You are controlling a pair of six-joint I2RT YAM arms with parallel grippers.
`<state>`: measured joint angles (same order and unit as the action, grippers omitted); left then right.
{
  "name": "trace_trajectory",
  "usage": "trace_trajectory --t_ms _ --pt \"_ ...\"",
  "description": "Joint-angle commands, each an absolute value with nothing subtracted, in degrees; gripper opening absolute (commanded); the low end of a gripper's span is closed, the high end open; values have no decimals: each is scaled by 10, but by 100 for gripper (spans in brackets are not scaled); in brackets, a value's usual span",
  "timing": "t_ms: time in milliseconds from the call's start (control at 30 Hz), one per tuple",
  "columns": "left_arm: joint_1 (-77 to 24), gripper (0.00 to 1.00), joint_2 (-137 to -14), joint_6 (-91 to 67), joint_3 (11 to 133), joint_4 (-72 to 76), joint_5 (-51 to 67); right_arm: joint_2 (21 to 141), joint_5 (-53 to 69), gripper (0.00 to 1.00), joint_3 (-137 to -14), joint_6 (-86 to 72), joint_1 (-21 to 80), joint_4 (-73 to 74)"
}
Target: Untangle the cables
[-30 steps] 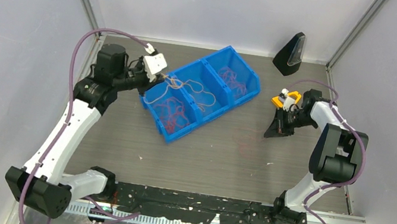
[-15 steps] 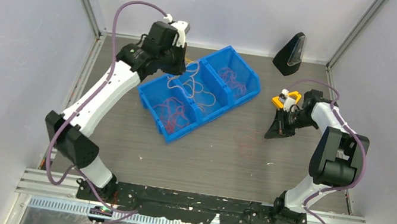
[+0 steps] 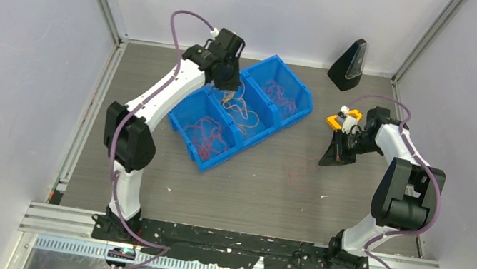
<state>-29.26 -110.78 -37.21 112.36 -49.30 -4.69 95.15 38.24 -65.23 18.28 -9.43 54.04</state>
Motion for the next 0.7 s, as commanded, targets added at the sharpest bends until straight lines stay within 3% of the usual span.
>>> trace_trajectory --t_ms 0,267,300,500,667 --pt "-294 0 -1143 -373 1134 -430 -47 925 377 6 -661 164 -93 542" --pt "-295 0 -1196 -308 1127 -336 -50 914 364 6 -639 170 -93 540" --pt "-295 4 -1196 -297 1125 -331 -54 913 365 6 -635 171 -93 539" --pt "-295 65 -1155 -246 1111 -317 -52 910 383 6 -645 175 -93 546" --pt "-291 94 -1077 -169 1106 -346 -47 902 411 6 -661 190 -92 552"
